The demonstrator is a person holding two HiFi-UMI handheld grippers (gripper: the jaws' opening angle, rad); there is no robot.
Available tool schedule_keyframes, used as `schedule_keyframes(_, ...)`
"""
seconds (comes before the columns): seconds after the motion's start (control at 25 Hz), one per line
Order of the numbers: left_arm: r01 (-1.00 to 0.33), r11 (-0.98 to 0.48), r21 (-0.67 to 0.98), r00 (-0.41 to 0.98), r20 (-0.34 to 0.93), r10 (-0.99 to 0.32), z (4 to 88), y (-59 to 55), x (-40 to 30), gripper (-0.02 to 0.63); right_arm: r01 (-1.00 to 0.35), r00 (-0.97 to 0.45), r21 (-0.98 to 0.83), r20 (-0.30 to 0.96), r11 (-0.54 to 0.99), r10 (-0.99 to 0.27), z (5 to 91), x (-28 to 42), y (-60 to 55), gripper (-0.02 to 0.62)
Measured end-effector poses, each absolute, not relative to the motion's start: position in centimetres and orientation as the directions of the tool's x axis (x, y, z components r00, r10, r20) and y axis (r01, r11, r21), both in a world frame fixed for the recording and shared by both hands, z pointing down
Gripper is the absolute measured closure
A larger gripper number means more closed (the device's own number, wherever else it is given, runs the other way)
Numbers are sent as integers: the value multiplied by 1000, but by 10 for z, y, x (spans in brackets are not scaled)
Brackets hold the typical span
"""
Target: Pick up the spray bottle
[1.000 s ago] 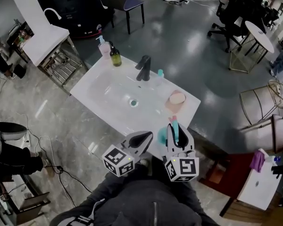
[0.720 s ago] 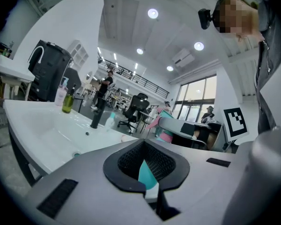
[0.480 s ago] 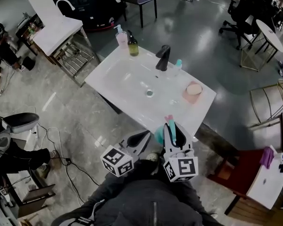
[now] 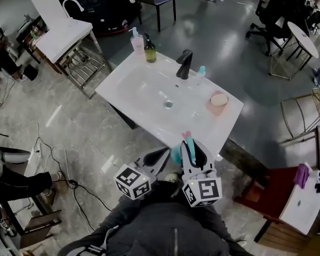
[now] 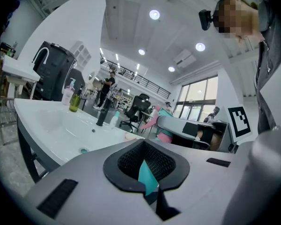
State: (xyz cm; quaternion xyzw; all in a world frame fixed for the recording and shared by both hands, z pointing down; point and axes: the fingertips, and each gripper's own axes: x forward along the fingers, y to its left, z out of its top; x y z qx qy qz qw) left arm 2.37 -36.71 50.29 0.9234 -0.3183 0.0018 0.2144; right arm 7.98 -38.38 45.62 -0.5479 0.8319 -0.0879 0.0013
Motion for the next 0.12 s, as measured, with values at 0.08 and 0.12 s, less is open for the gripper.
schedule_keyframes(0.08, -586, -708, 394, 799, 137, -586, 502, -368, 24, 600, -912, -399, -148, 99, 383, -912, 456, 80, -383, 511)
schedule_keyframes(0.12, -586, -709, 394, 799, 136, -585, 501, -368, 25, 600, -912, -398, -149, 102, 381, -912, 456, 80, -383, 511)
